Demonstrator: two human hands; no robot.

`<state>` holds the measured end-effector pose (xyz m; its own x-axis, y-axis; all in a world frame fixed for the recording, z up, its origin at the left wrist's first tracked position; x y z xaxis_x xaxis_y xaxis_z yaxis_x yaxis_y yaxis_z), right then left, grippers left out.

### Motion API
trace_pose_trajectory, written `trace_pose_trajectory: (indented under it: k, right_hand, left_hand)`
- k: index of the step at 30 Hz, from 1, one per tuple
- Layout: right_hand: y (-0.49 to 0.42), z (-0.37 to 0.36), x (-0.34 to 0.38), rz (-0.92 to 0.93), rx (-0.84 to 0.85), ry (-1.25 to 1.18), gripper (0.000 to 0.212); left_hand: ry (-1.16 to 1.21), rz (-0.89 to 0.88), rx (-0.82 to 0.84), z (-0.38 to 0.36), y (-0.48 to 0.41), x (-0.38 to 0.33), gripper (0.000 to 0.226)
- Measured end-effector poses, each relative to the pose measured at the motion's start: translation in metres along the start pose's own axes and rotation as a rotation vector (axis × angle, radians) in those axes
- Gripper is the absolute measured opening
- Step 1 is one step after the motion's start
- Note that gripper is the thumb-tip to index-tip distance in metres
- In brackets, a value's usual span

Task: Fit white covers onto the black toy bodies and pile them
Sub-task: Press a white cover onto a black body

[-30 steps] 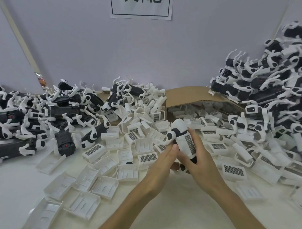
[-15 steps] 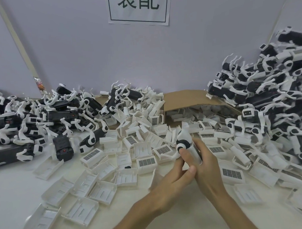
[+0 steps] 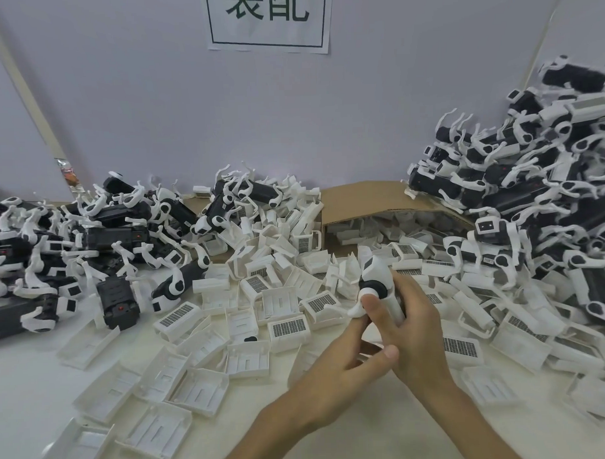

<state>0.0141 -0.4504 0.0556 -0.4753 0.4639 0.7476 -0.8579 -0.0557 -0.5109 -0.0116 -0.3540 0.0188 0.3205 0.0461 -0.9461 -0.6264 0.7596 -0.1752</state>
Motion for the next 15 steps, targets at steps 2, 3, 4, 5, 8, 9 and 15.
trace_pose_trajectory:
  k: [2, 3, 4, 5, 8, 9, 15]
  right_hand:
    - [-0.001, -0.002, -0.004, -0.027, 0.014, -0.056, 0.037]
    - [-0.002, -0.006, -0.007, -0.051, 0.041, -0.109, 0.037]
    - [-0.002, -0.011, -0.01, -0.068, 0.08, -0.162, 0.034]
    - [-0.003, -0.017, -0.01, -0.074, 0.127, -0.218, 0.03]
    - [-0.002, -0.03, -0.012, -0.093, 0.256, -0.368, 0.031]
    - [-0.002, -0.032, -0.014, -0.108, 0.272, -0.401, 0.037]
    - [-0.005, -0.026, -0.018, -0.158, 0.247, -0.302, 0.04]
  left_hand:
    - [-0.024, -0.001, -0.043, 0.003, 0.001, -0.001, 0.059]
    - [-0.031, -0.002, -0.063, 0.005, 0.001, -0.001, 0.057]
    - [-0.039, -0.003, -0.081, 0.007, 0.002, -0.002, 0.057]
    - [-0.044, -0.002, -0.097, 0.008, 0.002, -0.002, 0.058]
    - [0.008, -0.002, -0.184, 0.019, 0.004, -0.002, 0.059]
    - [0.052, -0.004, -0.235, 0.026, 0.005, -0.001, 0.055]
    - [0.286, -0.047, -0.495, 0.058, 0.018, 0.005, 0.029]
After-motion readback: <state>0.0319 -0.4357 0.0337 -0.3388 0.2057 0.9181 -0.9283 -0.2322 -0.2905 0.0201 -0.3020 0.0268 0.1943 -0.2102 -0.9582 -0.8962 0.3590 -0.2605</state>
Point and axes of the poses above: each hand's wrist, its own y-axis away from the middle knuckle, its own z-axis out of the back of the hand, x = y × z, the point moved 10 cm from there along -y, towards the middle knuckle, and after that the axes turned 13 degrees about x, right-handed, at the moved point
